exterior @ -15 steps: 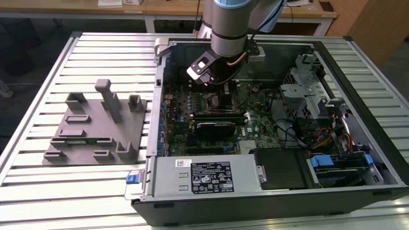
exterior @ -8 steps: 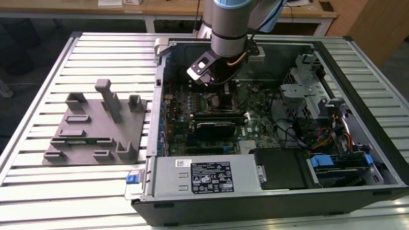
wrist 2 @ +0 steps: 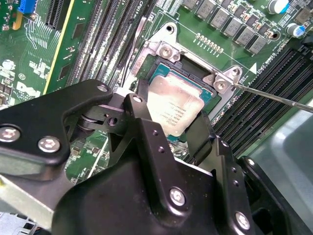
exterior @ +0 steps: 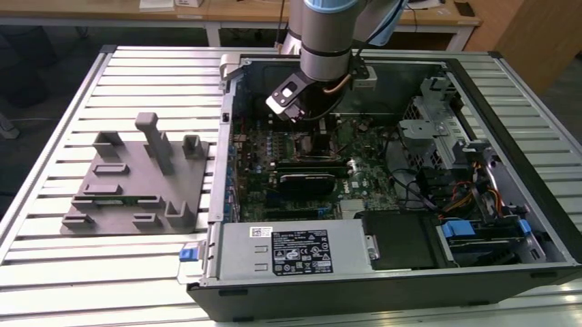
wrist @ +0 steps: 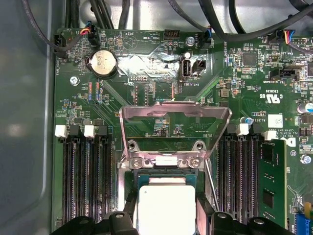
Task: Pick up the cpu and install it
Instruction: 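Place the cpu into insertion slot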
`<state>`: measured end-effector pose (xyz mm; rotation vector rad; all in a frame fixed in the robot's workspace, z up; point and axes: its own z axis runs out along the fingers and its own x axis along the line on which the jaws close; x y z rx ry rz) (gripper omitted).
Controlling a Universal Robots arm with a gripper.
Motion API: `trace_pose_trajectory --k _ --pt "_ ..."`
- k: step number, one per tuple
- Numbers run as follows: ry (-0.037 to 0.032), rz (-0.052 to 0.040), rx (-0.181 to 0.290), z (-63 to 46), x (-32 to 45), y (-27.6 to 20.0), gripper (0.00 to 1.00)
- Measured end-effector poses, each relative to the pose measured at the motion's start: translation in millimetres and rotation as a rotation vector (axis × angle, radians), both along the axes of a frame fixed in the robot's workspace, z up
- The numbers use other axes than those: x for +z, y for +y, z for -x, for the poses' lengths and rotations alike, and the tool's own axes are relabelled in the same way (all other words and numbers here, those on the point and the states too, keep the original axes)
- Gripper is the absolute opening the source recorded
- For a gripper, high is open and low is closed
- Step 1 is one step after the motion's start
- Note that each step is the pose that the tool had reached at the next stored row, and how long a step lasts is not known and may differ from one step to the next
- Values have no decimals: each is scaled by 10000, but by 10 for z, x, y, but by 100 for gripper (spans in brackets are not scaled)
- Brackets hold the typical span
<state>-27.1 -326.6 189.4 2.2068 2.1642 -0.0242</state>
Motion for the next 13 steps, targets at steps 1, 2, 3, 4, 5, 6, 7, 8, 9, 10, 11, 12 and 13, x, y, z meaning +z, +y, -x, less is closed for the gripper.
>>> trace_pose_trajectory --k 1,2,3,4,5,6,7,8,9,10,11,12,13 --pt "0 -9 0 0 -1 0 55" --pt "0 -24 -1 0 -2 0 55" --pt "1 -39 -1 0 -3 0 55" --pt "1 -49 0 1 -5 -1 55" --pt "2 -53 0 1 -7 -1 55" --pt "4 -51 0 1 -7 -2 55" --pt "4 -50 0 1 -7 -2 55" --pt "5 -50 0 1 -7 -2 55" --pt "5 -50 0 1 -7 -2 55" --pt "5 -49 1 1 -7 -2 55" --pt "5 -50 0 1 -7 -2 55" --pt "5 -49 0 1 -7 -2 55" --pt "1 -53 0 1 -9 -2 55"
